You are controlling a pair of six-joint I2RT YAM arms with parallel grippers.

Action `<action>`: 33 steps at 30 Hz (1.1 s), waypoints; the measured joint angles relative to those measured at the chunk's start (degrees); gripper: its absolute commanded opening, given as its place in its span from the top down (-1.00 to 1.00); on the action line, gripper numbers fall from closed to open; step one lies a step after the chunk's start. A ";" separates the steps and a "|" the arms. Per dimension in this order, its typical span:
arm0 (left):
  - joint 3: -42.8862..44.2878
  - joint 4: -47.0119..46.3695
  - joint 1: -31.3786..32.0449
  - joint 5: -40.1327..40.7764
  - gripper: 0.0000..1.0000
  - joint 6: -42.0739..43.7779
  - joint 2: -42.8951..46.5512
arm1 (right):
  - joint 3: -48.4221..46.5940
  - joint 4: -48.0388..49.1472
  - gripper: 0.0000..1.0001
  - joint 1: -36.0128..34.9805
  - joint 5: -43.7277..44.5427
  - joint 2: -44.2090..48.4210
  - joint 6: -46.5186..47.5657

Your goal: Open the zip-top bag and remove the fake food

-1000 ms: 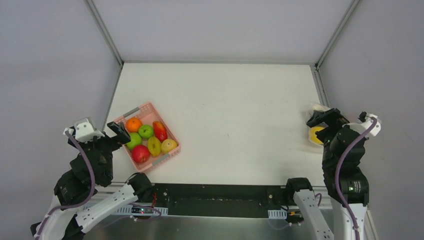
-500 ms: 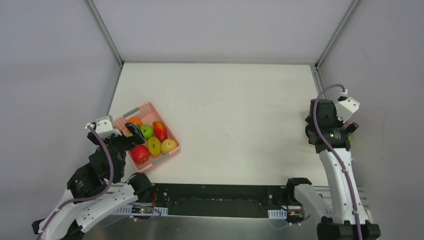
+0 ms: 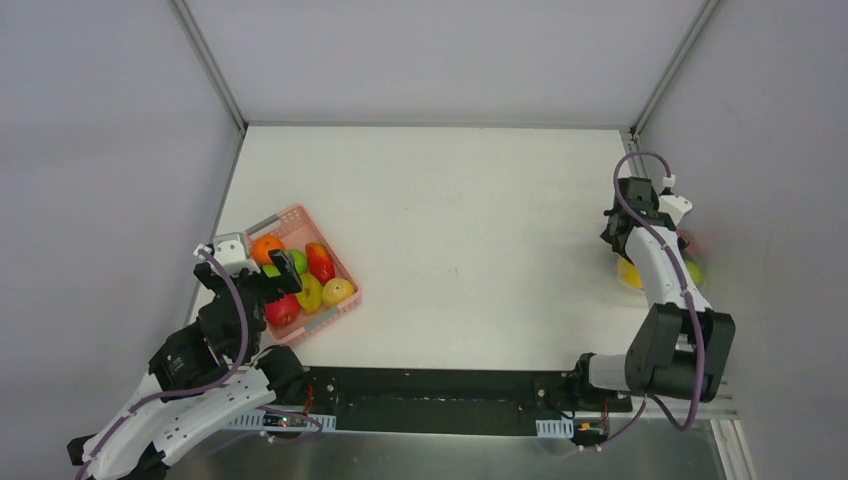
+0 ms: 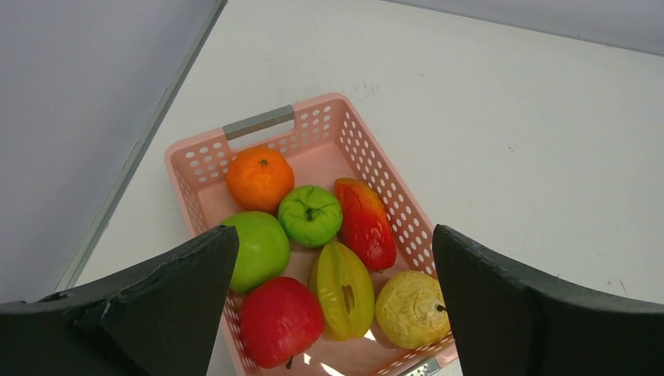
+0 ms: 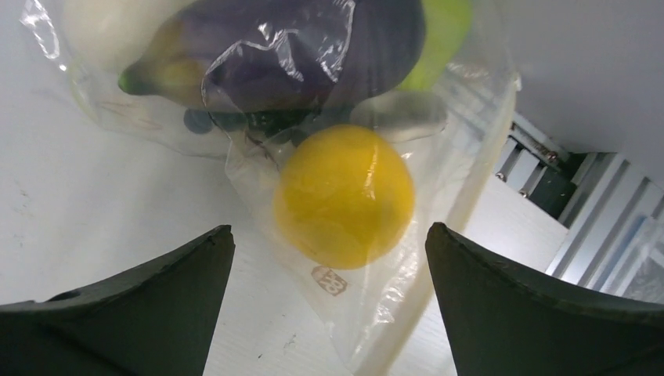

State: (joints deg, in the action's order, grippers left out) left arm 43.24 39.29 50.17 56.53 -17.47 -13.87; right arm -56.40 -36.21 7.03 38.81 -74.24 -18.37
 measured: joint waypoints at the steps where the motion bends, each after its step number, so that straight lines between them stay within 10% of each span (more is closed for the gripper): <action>1: -0.22 0.04 0.00 -0.22 -0.99 -0.15 0.13 | 0.33 0.52 -0.90 0.20 -0.96 -1.62 -0.31; 17: -1.73 -0.04 0.00 -0.76 -0.99 -1.62 0.50 | 2.91 5.60 0.48 -2.47 -12.90 -10.75 0.00; 33: -1.70 -0.94 0.00 -4.52 -0.99 -3.63 -5.38 | -4.76 9.55 1.00 -41.70 -20.48 -18.16 -11.76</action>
State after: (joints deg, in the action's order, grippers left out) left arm 41.54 38.35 50.17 52.01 -21.10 -19.25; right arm -61.17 -26.65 -34.68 18.33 -92.40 -30.13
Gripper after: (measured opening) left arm 0.995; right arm 0.006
